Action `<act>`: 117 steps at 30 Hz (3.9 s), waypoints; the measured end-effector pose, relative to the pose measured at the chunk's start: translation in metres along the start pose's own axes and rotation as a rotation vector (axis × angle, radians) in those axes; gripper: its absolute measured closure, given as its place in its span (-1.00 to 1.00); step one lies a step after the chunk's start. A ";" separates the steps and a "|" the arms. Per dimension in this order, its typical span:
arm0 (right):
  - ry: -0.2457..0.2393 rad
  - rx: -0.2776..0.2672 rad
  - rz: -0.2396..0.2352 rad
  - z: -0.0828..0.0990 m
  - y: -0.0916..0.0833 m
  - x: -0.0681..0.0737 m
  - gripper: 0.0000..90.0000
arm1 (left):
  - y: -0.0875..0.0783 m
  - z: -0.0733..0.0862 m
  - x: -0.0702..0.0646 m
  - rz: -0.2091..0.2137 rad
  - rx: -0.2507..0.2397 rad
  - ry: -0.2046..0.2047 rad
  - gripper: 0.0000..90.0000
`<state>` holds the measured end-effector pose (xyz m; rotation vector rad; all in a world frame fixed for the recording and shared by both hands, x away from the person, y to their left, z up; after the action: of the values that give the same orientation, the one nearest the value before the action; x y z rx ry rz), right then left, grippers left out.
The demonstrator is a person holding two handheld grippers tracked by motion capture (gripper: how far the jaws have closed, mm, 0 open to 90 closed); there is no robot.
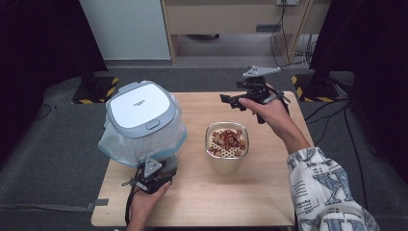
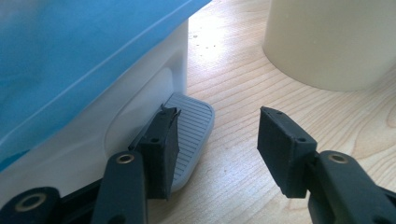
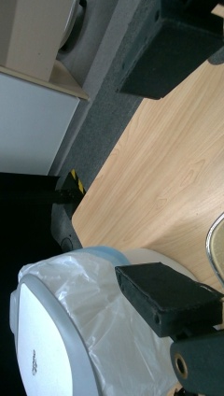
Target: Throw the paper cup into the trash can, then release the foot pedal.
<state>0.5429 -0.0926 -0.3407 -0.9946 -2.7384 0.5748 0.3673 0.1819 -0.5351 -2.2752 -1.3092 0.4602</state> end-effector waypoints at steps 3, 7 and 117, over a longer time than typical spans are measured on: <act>0.004 0.000 0.010 0.002 -0.004 -0.004 -0.75 | 0.000 0.000 -0.002 0.004 0.001 0.008 0.03; 0.008 0.001 0.020 0.004 -0.008 -0.008 -0.75 | 0.001 0.000 -0.002 0.003 0.006 0.011 0.02; 0.275 0.201 0.338 0.224 -0.062 -0.049 -0.81 | 0.001 0.000 0.001 0.007 0.008 0.014 -0.22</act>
<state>0.4803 -0.2344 -0.5204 -1.3785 -2.2411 0.6892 0.3684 0.1821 -0.5360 -2.2726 -1.2912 0.4508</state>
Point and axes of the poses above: each handheld gripper's, and its own axes: y roughly forward along the jaws, z roughly out of its underside, x roughly to its left, the point moved 6 cm from there along y, roughly forward along the jaws, and after that the axes turned 2 degrees about -y, right-handed, at the moved point
